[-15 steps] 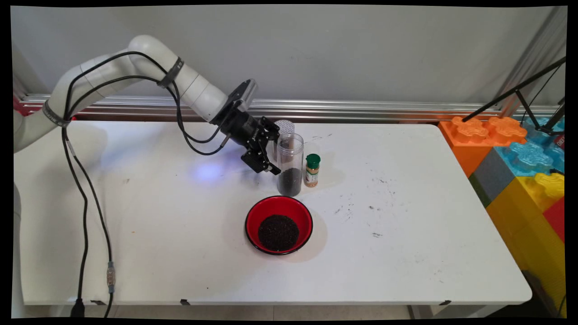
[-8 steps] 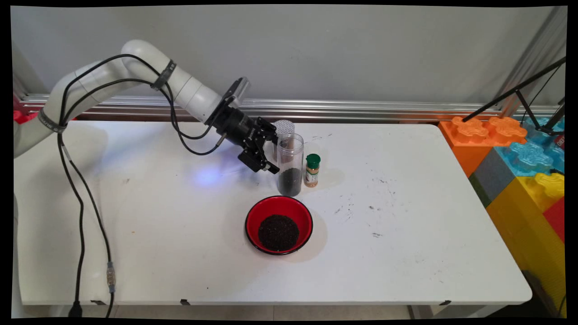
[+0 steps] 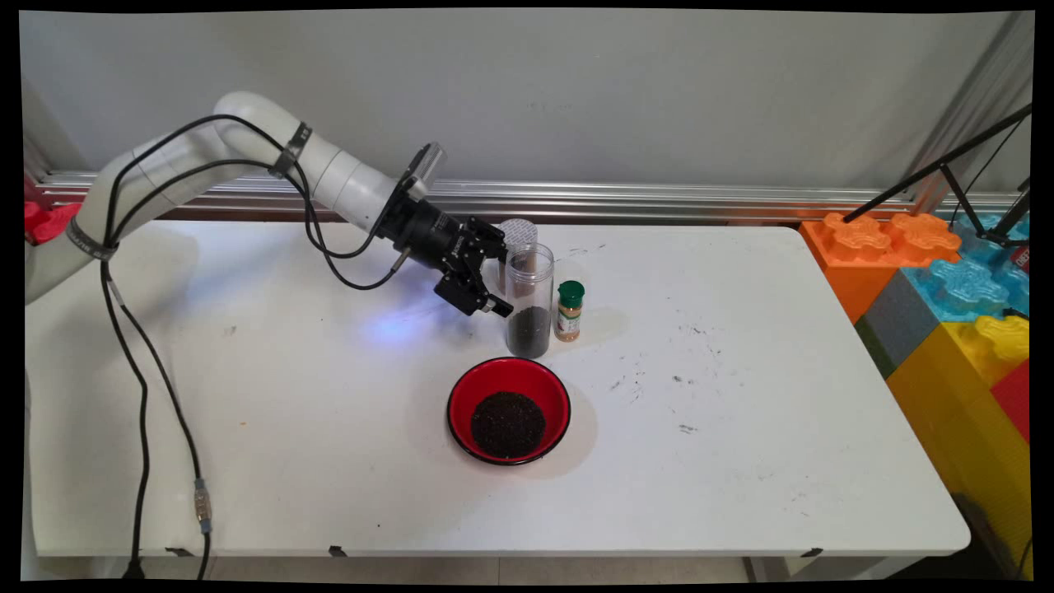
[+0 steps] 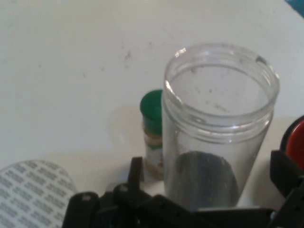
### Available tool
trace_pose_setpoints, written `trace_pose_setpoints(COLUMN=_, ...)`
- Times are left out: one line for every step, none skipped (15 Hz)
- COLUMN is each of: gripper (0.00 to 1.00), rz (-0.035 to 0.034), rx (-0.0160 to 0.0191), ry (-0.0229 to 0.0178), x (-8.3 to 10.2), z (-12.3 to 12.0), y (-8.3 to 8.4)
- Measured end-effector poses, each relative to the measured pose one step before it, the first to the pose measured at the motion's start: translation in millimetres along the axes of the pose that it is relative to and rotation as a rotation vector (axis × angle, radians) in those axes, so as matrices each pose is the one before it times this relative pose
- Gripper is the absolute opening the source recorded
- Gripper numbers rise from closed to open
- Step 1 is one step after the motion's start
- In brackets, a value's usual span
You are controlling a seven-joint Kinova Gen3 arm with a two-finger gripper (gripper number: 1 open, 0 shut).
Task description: Pick up the black seasoning powder from the table
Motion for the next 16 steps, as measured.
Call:
trace_pose_setpoints(gripper=1.00, rz=-0.00208, rx=0.00617, ry=0.01469, x=-2.32, z=2.13, y=-0.28)
trace_pose_setpoints(gripper=1.00, rz=-0.00268, rx=0.00414, ry=0.01242, x=-1.96, z=1.74, y=-0.11)
trace_pose_setpoints(gripper=1.00, rz=-0.00241, rx=0.00225, ry=0.00876, x=-1.21, z=1.22, y=-0.07)
trace_pose_setpoints(gripper=1.00, rz=-0.00459, rx=0.00369, ry=0.01430, x=-2.24, z=1.73, y=0.02)
trace_pose_setpoints(gripper=1.00, rz=-0.00485, rx=0.00317, ry=0.01330, x=-2.43, z=1.42, y=0.17)
trace_pose_setpoints(gripper=1.00, rz=-0.00406, rx=0.00146, ry=0.01073, x=-2.01, z=0.88, y=0.16)
trace_pose_setpoints(gripper=1.00, rz=-0.00411, rx=0.00070, ry=0.01146, x=-2.22, z=1.00, y=0.10)
trace_pose_setpoints(gripper=1.00, rz=-0.00329, rx=-0.00004, ry=0.00954, x=-1.67, z=0.83, y=-0.02)
trace_pose_setpoints(gripper=1.00, rz=-0.00346, rx=-0.00040, ry=0.01041, x=-1.94, z=0.90, y=0.11)
trace_pose_setpoints(gripper=1.00, rz=-0.00271, rx=-0.00112, ry=0.00802, x=-1.52, z=0.83, y=0.07)
trace_pose_setpoints(gripper=1.00, rz=-0.00156, rx=-0.00107, ry=0.00512, x=-0.89, z=0.56, y=0.14)
trace_pose_setpoints(gripper=1.00, rz=-0.00210, rx=-0.00279, ry=0.00683, x=-1.18, z=0.93, y=0.19)
trace_pose_setpoints(gripper=1.00, rz=-0.00224, rx=-0.00366, ry=0.00744, x=-1.46, z=0.93, y=0.52)
trace_pose_setpoints(gripper=1.00, rz=-0.00251, rx=-0.00396, ry=0.00701, x=-1.49, z=0.66, y=0.94)
trace_pose_setpoints(gripper=1.00, rz=-0.00097, rx=-0.00241, ry=0.00388, x=-0.63, z=0.55, y=0.42)
trace_pose_setpoints(gripper=1.00, rz=-0.00151, rx=-0.00366, ry=0.00587, x=-0.94, z=1.22, y=0.45)
